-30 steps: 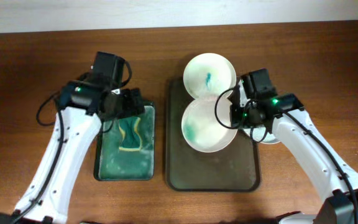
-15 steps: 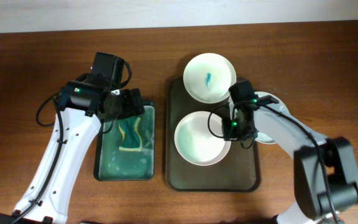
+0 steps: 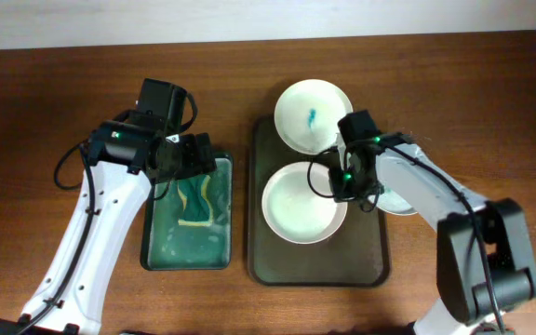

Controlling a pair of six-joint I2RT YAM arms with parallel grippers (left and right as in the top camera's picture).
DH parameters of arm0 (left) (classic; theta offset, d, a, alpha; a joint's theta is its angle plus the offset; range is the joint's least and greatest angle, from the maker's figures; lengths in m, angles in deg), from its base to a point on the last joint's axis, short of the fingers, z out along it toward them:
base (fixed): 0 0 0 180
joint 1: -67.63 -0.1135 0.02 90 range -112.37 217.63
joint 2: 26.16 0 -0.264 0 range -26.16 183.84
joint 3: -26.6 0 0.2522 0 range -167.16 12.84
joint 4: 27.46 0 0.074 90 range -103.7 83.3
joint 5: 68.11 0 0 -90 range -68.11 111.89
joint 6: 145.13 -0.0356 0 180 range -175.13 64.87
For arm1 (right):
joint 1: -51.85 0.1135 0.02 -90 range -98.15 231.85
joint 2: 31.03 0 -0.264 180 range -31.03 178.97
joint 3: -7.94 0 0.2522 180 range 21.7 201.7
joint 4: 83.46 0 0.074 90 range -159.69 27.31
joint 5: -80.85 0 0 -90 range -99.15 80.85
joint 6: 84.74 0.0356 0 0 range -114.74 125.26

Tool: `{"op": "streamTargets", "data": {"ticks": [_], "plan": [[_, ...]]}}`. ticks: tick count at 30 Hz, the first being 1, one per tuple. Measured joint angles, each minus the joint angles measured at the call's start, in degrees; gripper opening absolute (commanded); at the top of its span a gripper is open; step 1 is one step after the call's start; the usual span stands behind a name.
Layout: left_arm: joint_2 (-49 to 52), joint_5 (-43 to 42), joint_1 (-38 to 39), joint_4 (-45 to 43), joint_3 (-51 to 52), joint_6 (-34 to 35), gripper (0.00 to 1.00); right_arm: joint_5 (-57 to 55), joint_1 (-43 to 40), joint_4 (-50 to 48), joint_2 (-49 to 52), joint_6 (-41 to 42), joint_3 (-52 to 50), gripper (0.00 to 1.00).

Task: Clean dirty plates on tray and stack at the side
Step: 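Carry the cleaned plate with right gripper to the table's right side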

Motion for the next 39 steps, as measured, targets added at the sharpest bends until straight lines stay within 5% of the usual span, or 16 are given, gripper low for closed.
{"op": "streamTargets", "data": {"ticks": [7,12,29,39], "plan": [[0.0,0.0,0.0,0.0,0.0,0.0,0.99,-29.6,12.7,3.7,-17.2,8.0,2.0,0.04],[0.0,0.0,0.0,0.0,0.0,0.0,0.99,-45.9,24.7,4.4,-19.8,8.8,2.1,0.04],[0.0,0.0,0.0,0.0,0.0,0.0,0.99,-64.7,38.7,8.9,-19.3,2.7,2.1,0.04],[0.0,0.0,0.0,0.0,0.0,0.0,0.99,-69.5,40.0,8.9,-19.3,1.7,2.1,0.04]]}}
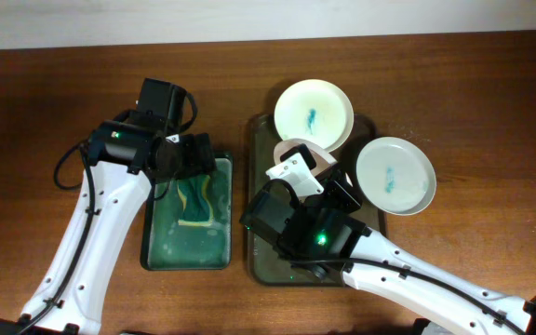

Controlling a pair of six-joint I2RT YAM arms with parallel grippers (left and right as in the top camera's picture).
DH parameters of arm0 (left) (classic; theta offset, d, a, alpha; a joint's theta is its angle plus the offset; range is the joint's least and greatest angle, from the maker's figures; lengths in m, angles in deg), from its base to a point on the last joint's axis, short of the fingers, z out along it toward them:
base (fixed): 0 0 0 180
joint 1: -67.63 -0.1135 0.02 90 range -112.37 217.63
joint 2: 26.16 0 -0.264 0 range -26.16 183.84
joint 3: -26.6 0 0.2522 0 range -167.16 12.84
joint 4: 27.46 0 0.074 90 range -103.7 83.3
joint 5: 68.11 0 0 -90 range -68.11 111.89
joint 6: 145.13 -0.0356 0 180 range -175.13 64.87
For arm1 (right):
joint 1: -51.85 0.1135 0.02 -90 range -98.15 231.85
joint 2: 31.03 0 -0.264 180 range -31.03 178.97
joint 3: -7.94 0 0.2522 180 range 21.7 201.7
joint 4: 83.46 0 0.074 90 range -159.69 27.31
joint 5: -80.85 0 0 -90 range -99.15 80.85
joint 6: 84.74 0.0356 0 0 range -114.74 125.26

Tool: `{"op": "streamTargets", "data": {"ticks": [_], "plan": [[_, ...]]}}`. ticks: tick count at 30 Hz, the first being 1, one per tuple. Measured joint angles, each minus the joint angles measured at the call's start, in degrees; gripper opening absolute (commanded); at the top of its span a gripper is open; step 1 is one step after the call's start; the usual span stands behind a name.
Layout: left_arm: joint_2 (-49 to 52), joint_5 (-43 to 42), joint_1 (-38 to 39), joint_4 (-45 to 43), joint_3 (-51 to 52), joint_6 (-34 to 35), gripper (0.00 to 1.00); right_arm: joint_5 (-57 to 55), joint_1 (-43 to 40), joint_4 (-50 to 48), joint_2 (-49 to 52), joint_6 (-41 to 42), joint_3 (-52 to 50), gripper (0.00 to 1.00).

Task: Clean dirty plates on tray and stack at the side

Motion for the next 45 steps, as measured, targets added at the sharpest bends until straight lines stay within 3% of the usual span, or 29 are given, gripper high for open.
{"op": "streamTargets", "data": {"ticks": [24,28,33,34,38,39,43,45], "plan": [[0.0,0.0,0.0,0.0,0.0,0.0,0.99,-0.3,0.0,-0.4,0.0,-0.1,0.0,0.04],[0.0,0.0,0.0,0.0,0.0,0.0,1.0,6.1,-2.1,-2.4,0.0,4.7,0.0,0.04],[0.0,0.0,0.0,0.0,0.0,0.0,0.99,34.6,-20.8,-3.4,0.2,7.5,1.3,0.04],[0.0,0.0,0.0,0.1,0.0,0.0,0.99,45.8,-27.5,-3.5,0.2,6.2,2.4,0.04],[0.0,0.0,0.0,0.0,0.0,0.0,0.99,70.7,-52.6,-3.8,0.2,3.9,4.5,0.04],[0.0,0.0,0.0,0.0,0.0,0.0,1.0,74.9,-65.6,-3.8,0.5,3.9,4.5,0.04],[0.0,0.0,0.0,0.0,0.0,0.0,0.99,80.0,-88.7,-6.3,4.6,4.8,4.8,0.04],[0.0,0.0,0.0,0.0,0.0,0.0,0.99,79.6,-96.0,-6.3,7.9,6.1,4.8,0.04]]}}
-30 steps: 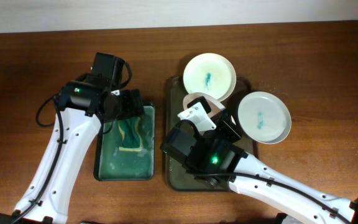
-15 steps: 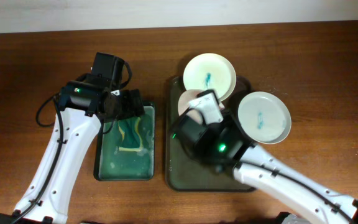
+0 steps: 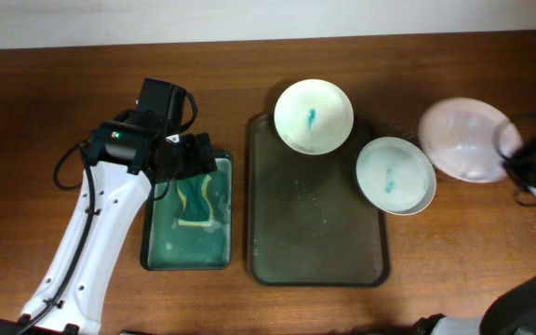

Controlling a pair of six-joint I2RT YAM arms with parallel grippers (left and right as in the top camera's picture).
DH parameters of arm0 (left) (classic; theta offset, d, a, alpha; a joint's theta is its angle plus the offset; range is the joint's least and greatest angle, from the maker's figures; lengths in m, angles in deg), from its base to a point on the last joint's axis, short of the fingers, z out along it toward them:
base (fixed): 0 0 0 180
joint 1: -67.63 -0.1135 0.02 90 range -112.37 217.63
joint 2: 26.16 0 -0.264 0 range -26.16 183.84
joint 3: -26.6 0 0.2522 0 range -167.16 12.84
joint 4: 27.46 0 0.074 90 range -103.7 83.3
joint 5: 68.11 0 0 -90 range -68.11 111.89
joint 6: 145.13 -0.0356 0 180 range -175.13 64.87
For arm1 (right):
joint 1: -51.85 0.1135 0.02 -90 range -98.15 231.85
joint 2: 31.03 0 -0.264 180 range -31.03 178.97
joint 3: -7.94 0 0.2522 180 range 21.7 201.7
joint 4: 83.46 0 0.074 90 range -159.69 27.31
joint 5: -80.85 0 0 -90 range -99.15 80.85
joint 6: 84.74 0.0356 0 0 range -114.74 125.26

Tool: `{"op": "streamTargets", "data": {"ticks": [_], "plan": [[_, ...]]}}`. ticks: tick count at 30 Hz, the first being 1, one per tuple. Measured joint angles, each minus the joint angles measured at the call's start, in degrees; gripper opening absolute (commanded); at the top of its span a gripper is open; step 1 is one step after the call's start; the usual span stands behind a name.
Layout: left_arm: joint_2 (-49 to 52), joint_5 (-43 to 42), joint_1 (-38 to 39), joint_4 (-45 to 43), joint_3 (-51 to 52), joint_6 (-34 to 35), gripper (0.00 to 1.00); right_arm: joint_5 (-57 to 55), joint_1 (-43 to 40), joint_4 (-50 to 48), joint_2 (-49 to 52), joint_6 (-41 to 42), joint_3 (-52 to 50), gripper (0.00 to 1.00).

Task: Clean dirty plates on tray and stack at the side

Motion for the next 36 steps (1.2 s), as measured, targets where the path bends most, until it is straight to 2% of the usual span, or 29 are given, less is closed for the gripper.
{"op": "streamTargets", "data": {"ticks": [4,6,7,8,10,16,18,19,21,24,28,29,32,34,35,36], "plan": [[0.0,0.0,0.0,0.0,0.0,0.0,0.99,-3.6,-9.8,-0.2,10.4,2.6,0.1,0.04],[0.0,0.0,0.0,0.0,0.0,0.0,0.99,-4.5,-10.6,0.0,14.4,2.7,0.1,0.04],[0.0,0.0,0.0,0.0,0.0,0.0,1.0,-4.5,-10.4,0.1,15.4,2.7,0.1,0.1],[0.0,0.0,0.0,0.0,0.0,0.0,0.99,-4.5,-10.2,0.1,16.2,2.7,0.1,0.43],[0.0,0.0,0.0,0.0,0.0,0.0,0.99,-4.8,-9.8,0.6,16.7,2.8,0.1,0.57],[0.0,0.0,0.0,0.0,0.0,0.0,0.99,8.7,-7.1,4.3,13.4,-4.1,0.1,0.54],[0.0,0.0,0.0,0.0,0.0,0.0,0.99,11.0,-1.3,5.5,10.3,-8.1,0.1,0.54],[0.0,0.0,0.0,0.0,0.0,0.0,1.0,9.5,4.9,4.7,9.9,-11.1,0.2,0.57],[0.0,0.0,0.0,0.0,0.0,0.0,1.0,6.2,12.0,2.8,10.3,-14.1,0.1,0.59],[0.0,0.0,0.0,0.0,0.0,0.0,0.99,-8.1,22.5,-4.9,13.3,-17.1,0.2,0.59],[0.0,0.0,0.0,0.0,0.0,0.0,0.99,-14.5,24.5,-8.5,16.0,-18.1,0.2,0.58],[0.0,0.0,0.0,0.0,0.0,0.0,1.0,-14.8,24.5,-8.7,16.6,-18.2,0.2,0.55],[0.0,0.0,0.0,0.0,0.0,0.0,0.99,-14.1,24.4,-8.8,19.9,-19.0,0.2,0.42],[0.0,0.0,0.0,0.0,0.0,0.0,0.99,-12.9,24.3,-8.8,21.7,-19.5,0.2,0.23],[0.0,0.0,0.0,0.0,0.0,0.0,0.99,-12.9,24.3,-8.6,22.2,-19.4,0.2,0.09],[0.0,0.0,0.0,0.0,0.0,0.0,0.99,-11.8,24.1,-8.0,22.2,-19.8,0.3,0.08]]}}
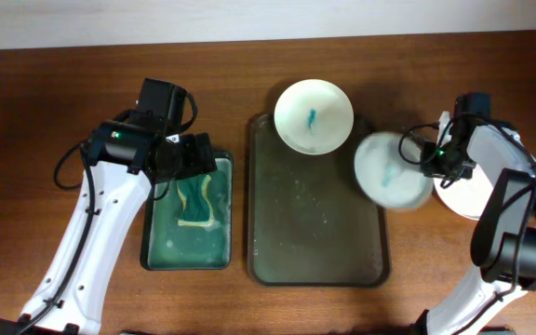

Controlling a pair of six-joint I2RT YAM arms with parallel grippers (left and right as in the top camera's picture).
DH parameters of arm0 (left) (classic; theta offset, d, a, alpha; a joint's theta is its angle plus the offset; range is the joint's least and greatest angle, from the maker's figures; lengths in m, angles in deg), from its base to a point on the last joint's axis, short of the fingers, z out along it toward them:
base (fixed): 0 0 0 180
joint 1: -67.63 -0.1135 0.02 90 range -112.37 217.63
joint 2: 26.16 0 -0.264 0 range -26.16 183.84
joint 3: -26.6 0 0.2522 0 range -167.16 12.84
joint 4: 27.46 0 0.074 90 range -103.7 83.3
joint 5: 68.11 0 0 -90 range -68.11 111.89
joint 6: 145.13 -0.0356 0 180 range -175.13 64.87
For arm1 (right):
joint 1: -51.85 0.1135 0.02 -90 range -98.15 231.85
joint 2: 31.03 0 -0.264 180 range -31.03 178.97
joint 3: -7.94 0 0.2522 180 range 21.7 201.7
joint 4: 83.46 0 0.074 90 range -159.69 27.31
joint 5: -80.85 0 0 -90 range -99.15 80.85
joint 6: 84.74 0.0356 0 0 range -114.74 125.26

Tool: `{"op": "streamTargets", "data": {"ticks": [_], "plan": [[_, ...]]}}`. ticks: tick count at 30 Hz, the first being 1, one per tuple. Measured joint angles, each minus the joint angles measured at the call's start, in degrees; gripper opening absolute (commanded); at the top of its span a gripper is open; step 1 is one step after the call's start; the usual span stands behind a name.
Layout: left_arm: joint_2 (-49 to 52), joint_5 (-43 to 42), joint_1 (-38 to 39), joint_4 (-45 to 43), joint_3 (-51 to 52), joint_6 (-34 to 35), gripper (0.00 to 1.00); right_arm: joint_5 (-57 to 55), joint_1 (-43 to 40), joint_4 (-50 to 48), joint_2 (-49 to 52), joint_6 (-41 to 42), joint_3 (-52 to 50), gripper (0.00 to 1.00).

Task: Clean dirty plates on tray and stack at the side

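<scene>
A dark tray (316, 233) lies mid-table. One white plate with a blue smear (314, 114) rests on its far edge. A second smeared plate (391, 172) overhangs the tray's right edge and looks blurred. My right gripper (431, 160) is at that plate's right rim and seems shut on it. A clean white plate (463, 195) lies on the table to the right, partly under the right arm. My left gripper (186, 158) hovers open over the green tub (184, 244), just above the yellow-green sponge (194, 200).
The wooden table (63, 74) extends left of the tub and right of the clean plate. A pale wall edge runs along the back. The right arm's cable loops near the clean plate.
The clean plate, held at the far right above the table, now lies on the table right of the tray. My right gripper has come left to the rim of the smeared plate. The left arm is unchanged.
My right gripper was at the rim of a clean plate in the middle of the tray. Then the arm swung over the tray, the plate half hidden. Then the plate was at the far right. Now it lies there, and the gripper is at a smeared plate.
</scene>
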Motion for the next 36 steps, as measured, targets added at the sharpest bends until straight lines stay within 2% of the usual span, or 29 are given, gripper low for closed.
{"op": "streamTargets", "data": {"ticks": [5,6,7,8,10,17,22,24,26,28,29,31,36], "plan": [[0.0,0.0,0.0,0.0,0.0,0.0,0.99,5.4,-0.2,2.5,-0.6,-0.3,0.9,0.04],[0.0,0.0,0.0,0.0,0.0,0.0,0.99,6.1,-0.2,3.3,-0.6,-0.3,0.9,0.1],[0.0,0.0,0.0,0.0,0.0,0.0,0.99,6.7,-0.2,4.0,-0.6,-0.3,0.9,0.31],[0.0,0.0,0.0,0.0,0.0,0.0,0.99,7.3,-0.2,4.8,-0.6,-0.2,0.9,0.37],[0.0,0.0,0.0,0.0,0.0,0.0,0.99,7.9,-0.1,7.3,-0.3,0.2,0.7,0.33],[0.0,0.0,0.0,0.0,0.0,0.0,0.99,10.7,-0.1,17.8,-1.0,3.6,0.6,0.33],[0.0,0.0,0.0,0.0,0.0,0.0,0.99,12.9,0.1,21.8,-10.9,6.9,0.6,0.33],[0.0,0.0,0.0,0.0,0.0,0.0,0.99,13.0,0.9,21.1,-11.1,8.6,-0.2,0.36],[0.0,0.0,0.0,0.0,0.0,0.0,0.99,13.0,1.9,16.3,-11.1,12.1,-5.0,0.37],[0.0,0.0,0.0,0.0,0.0,0.0,0.99,13.0,2.1,9.9,-11.0,15.9,-10.4,0.36],[0.0,0.0,0.0,0.0,0.0,0.0,0.99,13.0,2.1,8.6,-10.9,17.5,-12.0,0.33],[0.0,0.0,0.0,0.0,0.0,0.0,0.99,13.1,2.0,7.8,-10.9,19.4,-13.6,0.17],[0.0,0.0,0.0,0.0,0.0,0.0,0.99,13.6,4.9,8.8,-11.0,17.3,-13.7,0.04]]}}
